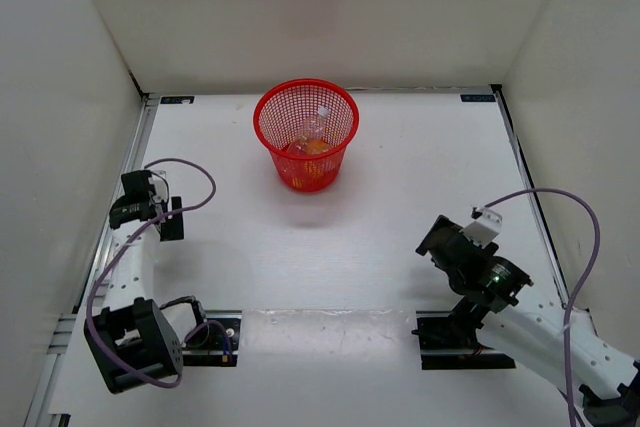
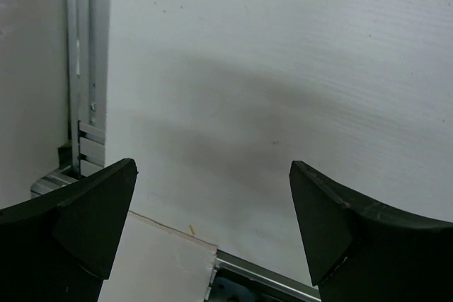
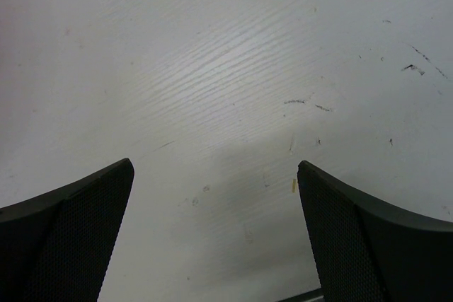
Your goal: Put the plastic bottles in the bin
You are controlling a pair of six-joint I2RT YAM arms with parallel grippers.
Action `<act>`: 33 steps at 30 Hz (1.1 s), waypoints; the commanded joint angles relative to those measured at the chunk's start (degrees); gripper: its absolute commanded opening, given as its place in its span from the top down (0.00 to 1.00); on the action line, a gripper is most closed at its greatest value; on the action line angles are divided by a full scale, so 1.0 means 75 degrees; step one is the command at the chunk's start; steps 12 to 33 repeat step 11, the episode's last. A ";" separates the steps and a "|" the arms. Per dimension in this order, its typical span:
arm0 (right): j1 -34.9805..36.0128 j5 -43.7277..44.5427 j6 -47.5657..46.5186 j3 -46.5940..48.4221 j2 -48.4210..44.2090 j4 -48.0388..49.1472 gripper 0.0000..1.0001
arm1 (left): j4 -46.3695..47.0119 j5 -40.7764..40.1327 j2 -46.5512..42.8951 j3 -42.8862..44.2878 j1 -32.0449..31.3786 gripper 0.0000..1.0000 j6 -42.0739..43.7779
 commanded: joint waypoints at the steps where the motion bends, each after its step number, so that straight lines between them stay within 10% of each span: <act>1: -0.0010 0.0218 0.0349 0.0492 0.0563 -0.0042 0.01 | 0.0030 0.0446 -0.0053 -0.0124 -0.0004 0.00 -0.0212; 33: -0.0010 0.0007 0.0302 0.0937 0.1138 0.0249 0.01 | 0.0030 0.0294 0.0100 0.0028 -0.0004 0.00 -0.0282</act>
